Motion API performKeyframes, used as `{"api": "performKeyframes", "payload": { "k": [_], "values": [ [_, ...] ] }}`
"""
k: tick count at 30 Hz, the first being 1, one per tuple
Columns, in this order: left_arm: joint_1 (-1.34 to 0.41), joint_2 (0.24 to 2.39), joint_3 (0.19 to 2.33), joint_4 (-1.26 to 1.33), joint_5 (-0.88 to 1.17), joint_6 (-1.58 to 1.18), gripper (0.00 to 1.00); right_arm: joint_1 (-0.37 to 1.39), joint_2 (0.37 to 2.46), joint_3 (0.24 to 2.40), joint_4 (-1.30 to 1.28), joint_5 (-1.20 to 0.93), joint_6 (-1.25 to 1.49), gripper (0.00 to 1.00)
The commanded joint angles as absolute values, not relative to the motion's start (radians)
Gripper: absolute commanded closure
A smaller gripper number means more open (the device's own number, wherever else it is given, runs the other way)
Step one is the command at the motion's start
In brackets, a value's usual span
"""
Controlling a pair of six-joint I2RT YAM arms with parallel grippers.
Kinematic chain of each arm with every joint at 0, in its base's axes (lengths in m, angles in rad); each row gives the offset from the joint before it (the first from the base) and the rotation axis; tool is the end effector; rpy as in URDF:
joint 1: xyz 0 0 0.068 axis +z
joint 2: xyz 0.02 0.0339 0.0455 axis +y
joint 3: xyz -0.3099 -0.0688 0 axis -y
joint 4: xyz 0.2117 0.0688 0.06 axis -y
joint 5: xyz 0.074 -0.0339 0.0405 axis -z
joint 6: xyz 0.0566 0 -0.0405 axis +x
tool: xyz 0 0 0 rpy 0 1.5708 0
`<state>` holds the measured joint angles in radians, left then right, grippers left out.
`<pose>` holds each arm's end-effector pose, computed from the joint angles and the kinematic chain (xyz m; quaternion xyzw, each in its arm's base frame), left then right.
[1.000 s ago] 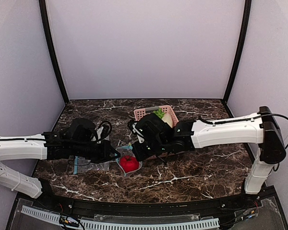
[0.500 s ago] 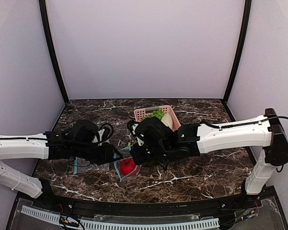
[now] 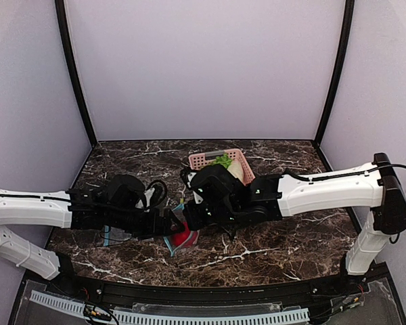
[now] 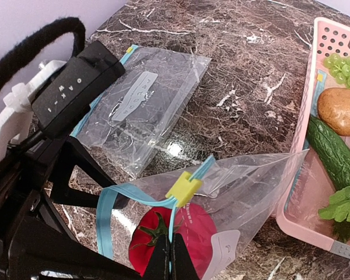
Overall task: Place the food in the zip-top bag and seal the zipper
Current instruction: Pass from the left arm to the right, then adjust the fake vegetable in the zipper food storage bag.
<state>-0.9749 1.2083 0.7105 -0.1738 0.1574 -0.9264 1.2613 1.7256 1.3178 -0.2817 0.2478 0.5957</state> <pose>0.1198 -0.1924 0.2741 0.0559 0.8967 -0.3937 0.1942 0.1306 0.3628 0.3088 -0.2434 0.8655 0.2720 0.3430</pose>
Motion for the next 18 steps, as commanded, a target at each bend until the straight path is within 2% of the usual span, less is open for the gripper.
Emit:
{"api": "performKeyframes", "payload": {
  "k": [1,18],
  "values": [
    [-0.988,1.233,0.686,-0.154,0.142,-0.939,0.09,1.263,1.697,1.319,-0.235,0.252,0.615,1.00],
    [-1.018,1.373,0.727,-0.225,0.063,-0.930,0.13,1.264,1.683,1.303,-0.214,0.223,0.648,1.00]
  ]
}}
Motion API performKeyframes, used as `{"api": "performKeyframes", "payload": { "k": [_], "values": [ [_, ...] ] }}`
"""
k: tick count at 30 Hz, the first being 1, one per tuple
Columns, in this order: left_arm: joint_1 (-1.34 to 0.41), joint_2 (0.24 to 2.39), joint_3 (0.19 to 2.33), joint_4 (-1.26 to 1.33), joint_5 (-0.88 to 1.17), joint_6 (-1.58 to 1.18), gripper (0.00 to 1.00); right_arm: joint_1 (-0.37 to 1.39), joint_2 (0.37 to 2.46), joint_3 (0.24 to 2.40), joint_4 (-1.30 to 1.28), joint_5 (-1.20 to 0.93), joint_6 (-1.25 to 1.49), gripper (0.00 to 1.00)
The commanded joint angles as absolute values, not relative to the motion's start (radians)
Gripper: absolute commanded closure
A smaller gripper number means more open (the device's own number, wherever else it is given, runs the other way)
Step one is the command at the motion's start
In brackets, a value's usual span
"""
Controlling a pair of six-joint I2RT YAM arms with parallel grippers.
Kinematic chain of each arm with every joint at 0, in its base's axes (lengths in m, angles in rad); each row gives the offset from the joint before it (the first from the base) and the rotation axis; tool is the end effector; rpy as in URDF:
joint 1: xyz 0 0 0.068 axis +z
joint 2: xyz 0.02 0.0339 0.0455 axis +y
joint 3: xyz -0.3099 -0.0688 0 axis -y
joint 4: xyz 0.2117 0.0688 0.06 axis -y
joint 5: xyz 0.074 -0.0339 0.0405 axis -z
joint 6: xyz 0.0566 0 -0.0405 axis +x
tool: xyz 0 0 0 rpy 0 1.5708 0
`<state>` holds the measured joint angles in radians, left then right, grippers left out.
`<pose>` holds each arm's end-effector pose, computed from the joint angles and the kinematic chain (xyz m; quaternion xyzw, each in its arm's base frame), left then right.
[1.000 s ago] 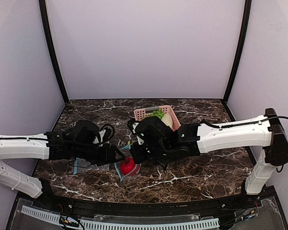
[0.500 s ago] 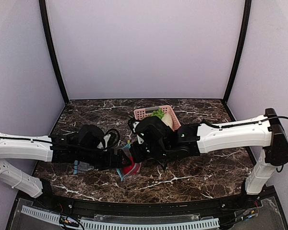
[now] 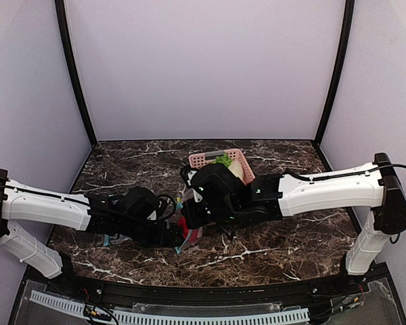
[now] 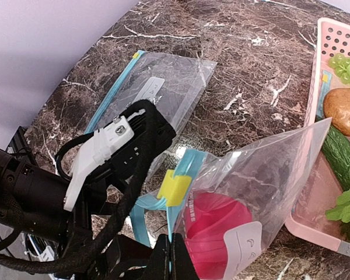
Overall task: Place the food in the zip-top bag and seal the zipper
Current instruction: Adjust the fake vegetable in the zipper food storage bag, then pass from the right arm to the left
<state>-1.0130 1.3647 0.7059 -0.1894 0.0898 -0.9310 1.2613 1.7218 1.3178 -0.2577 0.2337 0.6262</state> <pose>0.1264 -0.2122 0.2369 0.0542 0.9331 -0.3154 0.1644 0.1303 0.3643 0.3125 -0.2300 0.8637 0.2916 0.3407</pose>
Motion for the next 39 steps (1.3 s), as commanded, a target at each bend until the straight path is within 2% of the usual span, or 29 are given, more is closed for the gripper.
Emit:
{"api": "performKeyframes", "payload": {
  "k": [1,6,16,18,20,24,39],
  "values": [
    [-1.019,1.372,0.728,-0.224,0.057,-0.929,0.13,1.263,1.683,1.302,-0.213,0.222,0.651,1.00],
    [-1.019,1.318,0.729,-0.231,0.034,-0.921,0.13,1.264,1.673,1.291,-0.215,0.237,0.656,1.00],
    [-1.019,1.080,0.727,-0.317,0.028,-0.867,0.03,1.240,1.646,1.266,-0.237,0.239,0.667,1.00],
    [-1.019,1.063,0.727,-0.340,0.023,-0.860,0.07,1.235,1.640,1.264,-0.236,0.233,0.667,1.00],
    [-1.018,1.056,0.726,-0.355,0.015,-0.859,0.20,1.230,1.636,1.261,-0.236,0.225,0.669,1.00],
    [-1.019,1.066,0.726,-0.337,0.022,-0.855,0.35,1.223,1.632,1.257,-0.235,0.212,0.675,1.00],
    [-1.018,1.148,0.769,-0.321,0.020,-0.838,0.67,1.218,1.638,1.244,-0.210,0.159,0.680,1.00]
  ]
}}
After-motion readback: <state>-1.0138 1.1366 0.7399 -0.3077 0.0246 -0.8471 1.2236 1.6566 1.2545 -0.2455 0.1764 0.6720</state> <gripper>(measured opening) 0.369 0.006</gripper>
